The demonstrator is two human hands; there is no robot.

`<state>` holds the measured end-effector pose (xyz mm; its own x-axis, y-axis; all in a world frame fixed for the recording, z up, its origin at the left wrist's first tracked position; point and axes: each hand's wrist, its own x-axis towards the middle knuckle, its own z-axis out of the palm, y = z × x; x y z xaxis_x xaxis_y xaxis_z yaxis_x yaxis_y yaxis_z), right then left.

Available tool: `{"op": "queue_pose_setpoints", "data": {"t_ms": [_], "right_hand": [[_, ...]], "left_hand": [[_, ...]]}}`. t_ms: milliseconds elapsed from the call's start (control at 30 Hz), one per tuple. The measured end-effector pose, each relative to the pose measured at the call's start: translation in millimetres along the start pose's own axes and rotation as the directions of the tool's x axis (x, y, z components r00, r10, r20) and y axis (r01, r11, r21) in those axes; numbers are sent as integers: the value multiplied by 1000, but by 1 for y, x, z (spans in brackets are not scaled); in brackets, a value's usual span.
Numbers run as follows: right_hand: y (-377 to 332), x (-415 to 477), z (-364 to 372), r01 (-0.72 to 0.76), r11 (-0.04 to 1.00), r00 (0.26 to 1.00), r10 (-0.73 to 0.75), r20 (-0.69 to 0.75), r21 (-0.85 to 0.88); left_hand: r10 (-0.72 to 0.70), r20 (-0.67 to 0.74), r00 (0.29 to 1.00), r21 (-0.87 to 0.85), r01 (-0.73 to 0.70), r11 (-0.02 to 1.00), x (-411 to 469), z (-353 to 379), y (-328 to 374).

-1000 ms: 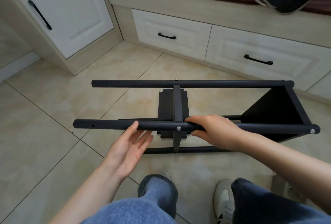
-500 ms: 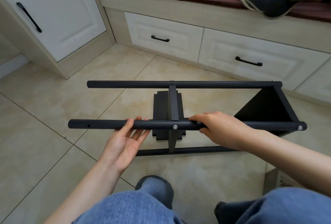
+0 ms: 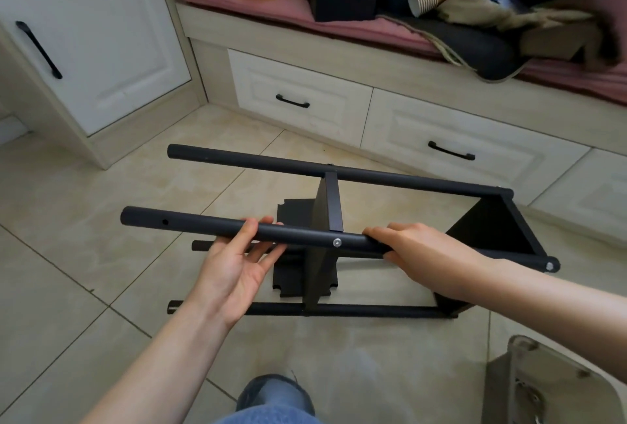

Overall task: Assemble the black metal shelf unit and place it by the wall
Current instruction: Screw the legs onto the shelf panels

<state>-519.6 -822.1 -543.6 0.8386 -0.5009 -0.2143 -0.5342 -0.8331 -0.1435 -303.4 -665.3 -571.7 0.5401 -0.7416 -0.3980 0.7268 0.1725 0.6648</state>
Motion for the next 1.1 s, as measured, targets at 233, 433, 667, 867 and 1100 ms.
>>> {"op": "queue_pose_setpoints", "data": {"t_ms": [233, 433, 667, 867, 1100], "right_hand": [[-1, -6, -29, -95, 991, 983, 79, -168, -95], [3, -8, -53, -174, 978, 957, 196, -215, 117], [11, -24, -62, -198, 891, 917, 316, -245, 408], [5, -53, -52, -189, 854, 918, 328, -221, 485], [2, -92, -65, -114, 729, 792, 477, -381, 675]], "left_hand": [[127, 110, 986, 145, -142, 979, 13, 44, 32], [200, 247, 948, 286, -269, 920, 15, 100, 62], [229, 349, 909, 435, -373, 820, -2, 159, 74], [206, 431, 879, 536, -433, 725, -31, 188, 67], [148, 592, 792, 594, -553, 584, -70, 222, 27]]}}
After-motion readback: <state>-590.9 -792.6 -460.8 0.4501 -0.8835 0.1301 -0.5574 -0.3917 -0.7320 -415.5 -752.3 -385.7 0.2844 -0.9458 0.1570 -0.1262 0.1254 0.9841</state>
